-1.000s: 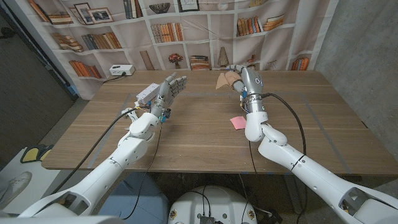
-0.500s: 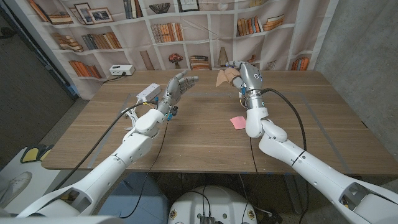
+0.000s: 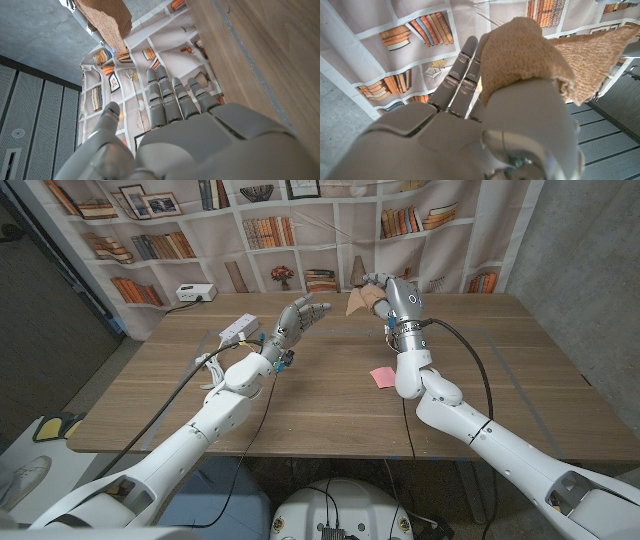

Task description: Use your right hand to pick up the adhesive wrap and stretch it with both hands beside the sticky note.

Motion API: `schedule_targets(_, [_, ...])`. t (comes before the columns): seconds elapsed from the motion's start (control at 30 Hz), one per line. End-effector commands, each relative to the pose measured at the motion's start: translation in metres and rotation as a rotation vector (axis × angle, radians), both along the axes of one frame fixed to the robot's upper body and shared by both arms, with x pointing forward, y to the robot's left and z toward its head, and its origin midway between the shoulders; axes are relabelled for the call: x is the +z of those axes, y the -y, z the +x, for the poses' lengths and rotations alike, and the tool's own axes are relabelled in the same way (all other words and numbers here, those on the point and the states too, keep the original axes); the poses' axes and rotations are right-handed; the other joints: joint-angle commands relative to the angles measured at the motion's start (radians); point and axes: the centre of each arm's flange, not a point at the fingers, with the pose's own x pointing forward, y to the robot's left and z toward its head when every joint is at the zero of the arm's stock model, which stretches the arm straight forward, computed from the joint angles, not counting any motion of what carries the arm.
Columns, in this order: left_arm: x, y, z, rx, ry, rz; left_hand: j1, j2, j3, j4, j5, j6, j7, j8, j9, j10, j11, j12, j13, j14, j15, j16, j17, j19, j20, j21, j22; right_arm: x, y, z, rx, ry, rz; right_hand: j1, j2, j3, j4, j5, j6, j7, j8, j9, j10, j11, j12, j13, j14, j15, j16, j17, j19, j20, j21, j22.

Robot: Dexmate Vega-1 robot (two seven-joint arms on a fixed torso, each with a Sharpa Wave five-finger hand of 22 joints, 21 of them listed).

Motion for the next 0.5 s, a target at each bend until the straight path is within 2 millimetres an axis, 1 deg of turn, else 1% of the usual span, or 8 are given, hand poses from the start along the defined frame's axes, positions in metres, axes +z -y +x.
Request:
schedule_targets(0.03, [0.003,0.0053,0.0033,-0.032,0.011,0.01,0.01,0.0,0.003,-0.004,0.004,-0.001,0.002,-0.007,0.003,0.001,-0.001,-0.002,0.003,-0.005,0.003,-0.002,0.001,-0.005,0.001,-0.002,0.003,0.0029,-0.0021,-0.0032,-0.001,0.014,-0.008,-0.006,-0.011,-0.002,-0.002,0.008,-0.023,0.005,-0.008,-0.001,-0.021,0.002,-0.025,0.04,-0.01,-0.087,-0.03,-0.023,-0.011,-0.02,0.005,-0.001])
schedule_targets(0.17, [0.0025,0.0067,0.0037,-0.035,0.007,0.015,0.008,-0.001,0.001,-0.003,0.004,-0.003,0.002,-0.009,0.004,-0.003,-0.002,-0.005,0.003,-0.009,0.006,-0.003,0.001,-0.006,0.003,-0.003,0.003,0.0025,-0.0042,-0.0034,-0.004,0.017,-0.023,-0.009,-0.014,-0.004,-0.006,0.008,-0.035,0.006,-0.012,-0.003,-0.032,0.005,-0.04,0.031,-0.025,-0.087,-0.053,-0.041,-0.023,-0.016,0.002,-0.003])
schedule_targets(0.3, [0.0021,0.007,0.004,-0.035,0.007,0.018,0.007,-0.002,0.001,-0.002,0.003,-0.003,0.002,-0.01,0.004,-0.002,-0.001,-0.005,0.003,-0.008,0.006,-0.002,0.002,-0.006,0.004,-0.003,0.003,0.0027,-0.0078,-0.0037,0.001,0.017,-0.048,-0.018,-0.013,-0.005,-0.003,0.009,-0.044,0.005,-0.012,-0.005,-0.05,0.008,-0.06,0.021,-0.054,-0.084,-0.084,-0.063,-0.032,-0.011,0.0,-0.005])
schedule_targets(0.33, [0.0021,0.0069,0.004,-0.033,0.007,0.017,0.007,-0.002,0.0,-0.001,0.003,-0.005,0.001,-0.011,0.004,-0.003,0.0,-0.006,0.003,-0.009,0.007,-0.003,0.002,-0.006,0.004,-0.003,0.003,0.0028,-0.0087,-0.0038,0.002,0.018,-0.049,-0.032,-0.012,-0.007,0.003,0.008,-0.048,0.005,-0.012,-0.006,-0.055,0.012,-0.07,0.015,-0.074,-0.083,-0.103,-0.078,-0.038,-0.01,-0.003,-0.007])
schedule_targets(0.37, [0.0021,0.0069,0.004,-0.032,0.006,0.017,0.007,-0.002,0.0,-0.001,0.003,-0.005,0.001,-0.011,0.004,-0.004,-0.001,-0.007,0.003,-0.009,0.007,-0.003,0.002,-0.006,0.005,-0.003,0.003,0.0028,-0.0098,-0.0039,-0.001,0.02,-0.053,-0.046,-0.014,-0.01,0.008,0.009,-0.053,0.005,-0.012,-0.008,-0.079,0.021,-0.09,0.008,-0.091,-0.081,-0.122,-0.095,-0.047,-0.006,-0.006,-0.008])
schedule_targets(0.47, [0.0021,0.0065,0.0017,-0.01,-0.015,0.019,0.007,-0.002,0.0,-0.001,0.003,-0.006,0.001,-0.013,0.004,-0.004,0.0,-0.008,0.003,-0.008,0.006,-0.002,0.002,0.001,0.005,0.0,0.003,0.0028,-0.0117,-0.004,0.001,0.016,-0.059,-0.062,-0.018,-0.012,0.011,0.009,-0.063,0.005,-0.012,-0.009,-0.105,0.032,-0.115,-0.002,-0.12,-0.077,-0.151,-0.123,-0.056,-0.001,-0.011,-0.01])
schedule_targets(0.5, [0.0026,0.0063,0.0004,0.006,-0.021,0.021,0.009,-0.004,-0.001,-0.003,0.004,-0.005,0.001,-0.014,0.004,-0.003,0.0,-0.009,0.003,-0.004,0.007,0.0,0.001,0.017,0.005,0.005,0.003,0.0028,-0.0121,-0.0041,-0.001,0.017,-0.063,-0.068,-0.02,-0.013,0.011,0.009,-0.075,0.007,-0.015,-0.01,-0.12,0.036,-0.129,-0.007,-0.133,-0.077,-0.162,-0.135,-0.062,0.0,-0.014,-0.01])
